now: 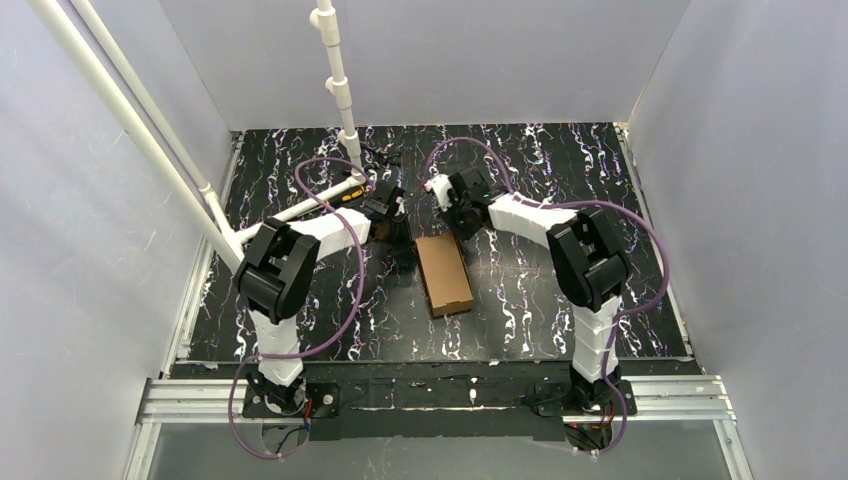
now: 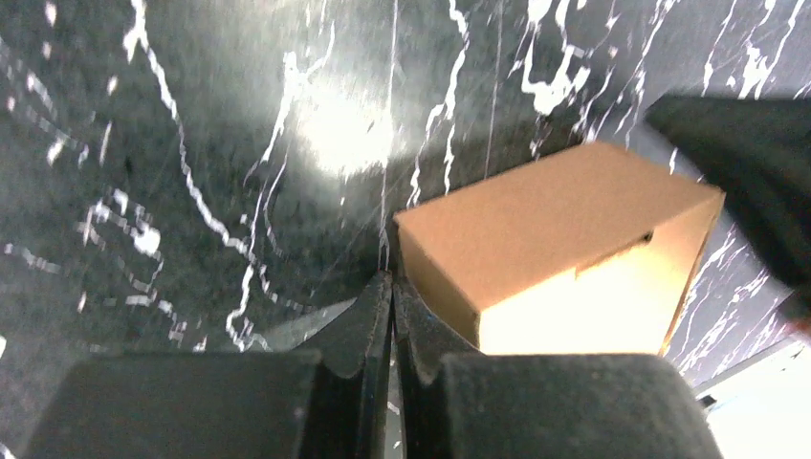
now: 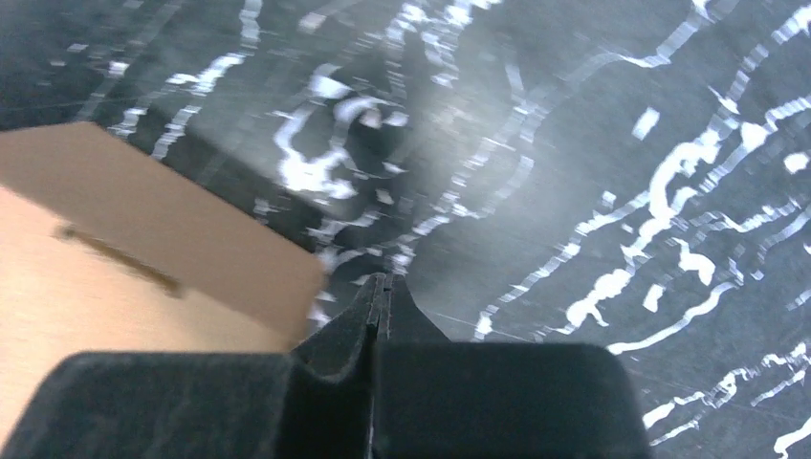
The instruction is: Fold the paper box
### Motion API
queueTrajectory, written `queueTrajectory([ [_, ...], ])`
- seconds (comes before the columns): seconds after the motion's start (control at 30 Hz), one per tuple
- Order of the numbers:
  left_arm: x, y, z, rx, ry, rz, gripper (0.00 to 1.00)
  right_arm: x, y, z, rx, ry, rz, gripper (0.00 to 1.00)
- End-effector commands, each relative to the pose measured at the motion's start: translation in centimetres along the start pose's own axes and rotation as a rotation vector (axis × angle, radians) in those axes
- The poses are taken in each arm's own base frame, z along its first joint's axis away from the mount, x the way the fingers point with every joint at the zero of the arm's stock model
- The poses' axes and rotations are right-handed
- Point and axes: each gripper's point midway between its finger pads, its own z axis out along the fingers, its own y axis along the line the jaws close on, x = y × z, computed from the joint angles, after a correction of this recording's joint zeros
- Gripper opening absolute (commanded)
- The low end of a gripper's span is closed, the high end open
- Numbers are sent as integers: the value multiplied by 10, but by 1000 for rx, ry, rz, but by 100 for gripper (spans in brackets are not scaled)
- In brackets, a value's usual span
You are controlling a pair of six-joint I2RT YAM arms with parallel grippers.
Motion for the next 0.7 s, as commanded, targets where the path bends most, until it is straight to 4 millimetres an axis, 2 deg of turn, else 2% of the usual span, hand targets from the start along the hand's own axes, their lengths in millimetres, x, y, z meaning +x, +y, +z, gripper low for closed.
queueTrajectory([
  [0.0,0,5,-30,-7,-64,34,4,-1,-43,-31,2,-74,142,1],
  [0.1,9,14,-43,-19,-75,39,5,12,-44,-44,8,-71,148,1],
  [0.23,31,19,-61,24,-74,7,6,43,-24,-58,-28,-55,156,1],
  [0.3,48,18,-64,63,-58,-29,6,49,-13,-65,-39,-84,176,1],
  [0.37,65,16,-62,83,-23,-73,6,50,0,-66,-42,-103,191,1],
  [0.43,77,10,-55,95,1,-94,5,47,22,-63,-70,-114,207,1],
  [0.5,82,-1,-45,110,20,-94,5,43,50,-57,-108,-115,182,1],
  [0.57,83,-15,-36,129,38,-83,4,39,70,-51,-132,-112,156,1],
  [0.67,84,-31,-24,131,53,-53,4,33,74,-48,-135,-117,154,1],
])
